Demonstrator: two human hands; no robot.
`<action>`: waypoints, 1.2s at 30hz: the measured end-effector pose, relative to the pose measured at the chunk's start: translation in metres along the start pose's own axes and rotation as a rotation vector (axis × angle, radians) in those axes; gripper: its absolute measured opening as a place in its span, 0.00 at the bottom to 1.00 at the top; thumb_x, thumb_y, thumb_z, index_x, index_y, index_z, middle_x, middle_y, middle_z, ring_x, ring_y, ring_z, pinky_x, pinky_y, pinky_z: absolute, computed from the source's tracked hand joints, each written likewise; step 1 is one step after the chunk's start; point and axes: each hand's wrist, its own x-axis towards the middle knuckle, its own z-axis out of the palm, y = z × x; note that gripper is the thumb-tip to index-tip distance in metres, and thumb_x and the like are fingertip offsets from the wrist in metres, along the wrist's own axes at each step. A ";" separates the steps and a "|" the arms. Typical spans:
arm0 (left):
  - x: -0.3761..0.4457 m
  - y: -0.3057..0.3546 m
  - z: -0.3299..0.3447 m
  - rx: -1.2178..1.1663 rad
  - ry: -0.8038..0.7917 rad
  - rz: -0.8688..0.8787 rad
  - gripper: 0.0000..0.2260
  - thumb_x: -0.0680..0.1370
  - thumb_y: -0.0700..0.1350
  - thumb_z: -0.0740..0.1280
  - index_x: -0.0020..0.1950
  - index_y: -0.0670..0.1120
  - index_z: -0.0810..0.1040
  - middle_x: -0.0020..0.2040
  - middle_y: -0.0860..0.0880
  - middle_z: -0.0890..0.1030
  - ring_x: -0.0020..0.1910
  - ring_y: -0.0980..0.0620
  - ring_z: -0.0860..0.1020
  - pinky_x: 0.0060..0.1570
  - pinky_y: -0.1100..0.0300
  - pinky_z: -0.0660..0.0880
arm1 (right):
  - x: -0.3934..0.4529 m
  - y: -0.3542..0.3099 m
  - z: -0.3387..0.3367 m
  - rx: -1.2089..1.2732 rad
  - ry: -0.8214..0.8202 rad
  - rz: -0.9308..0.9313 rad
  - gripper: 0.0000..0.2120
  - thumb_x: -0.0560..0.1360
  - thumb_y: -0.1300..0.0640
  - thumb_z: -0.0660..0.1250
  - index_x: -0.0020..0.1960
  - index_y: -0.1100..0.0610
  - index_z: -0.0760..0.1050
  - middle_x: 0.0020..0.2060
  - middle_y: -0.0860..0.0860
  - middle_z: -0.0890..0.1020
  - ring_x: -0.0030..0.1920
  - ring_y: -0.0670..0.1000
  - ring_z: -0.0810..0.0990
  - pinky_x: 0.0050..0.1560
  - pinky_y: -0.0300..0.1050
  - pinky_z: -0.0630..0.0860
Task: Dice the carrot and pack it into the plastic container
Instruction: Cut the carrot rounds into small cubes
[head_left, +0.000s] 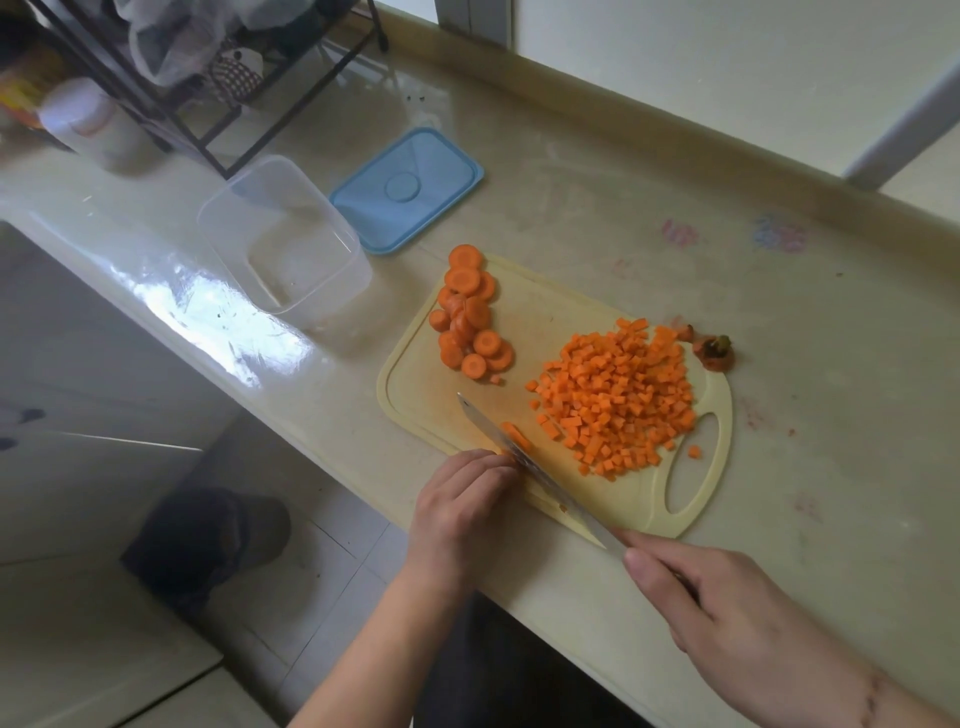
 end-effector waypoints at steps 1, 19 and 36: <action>0.001 0.000 0.000 -0.003 0.002 -0.003 0.16 0.86 0.41 0.61 0.46 0.38 0.85 0.47 0.46 0.85 0.48 0.47 0.83 0.49 0.56 0.80 | 0.003 0.000 0.001 -0.001 0.008 -0.022 0.21 0.75 0.41 0.53 0.64 0.42 0.75 0.28 0.23 0.73 0.37 0.28 0.75 0.39 0.23 0.67; 0.036 -0.006 -0.077 -0.096 0.202 -0.345 0.05 0.75 0.40 0.65 0.45 0.46 0.81 0.43 0.51 0.80 0.43 0.52 0.79 0.44 0.54 0.77 | -0.034 0.029 -0.024 -0.499 0.138 -0.180 0.25 0.72 0.24 0.42 0.68 0.24 0.57 0.34 0.37 0.82 0.33 0.40 0.78 0.33 0.37 0.74; 0.130 0.014 -0.064 -0.001 -1.120 0.004 0.11 0.77 0.51 0.72 0.56 0.47 0.83 0.49 0.53 0.77 0.44 0.55 0.76 0.46 0.61 0.77 | -0.037 0.029 -0.001 -0.975 0.287 -0.275 0.28 0.80 0.34 0.45 0.63 0.44 0.77 0.22 0.51 0.73 0.16 0.54 0.69 0.14 0.44 0.65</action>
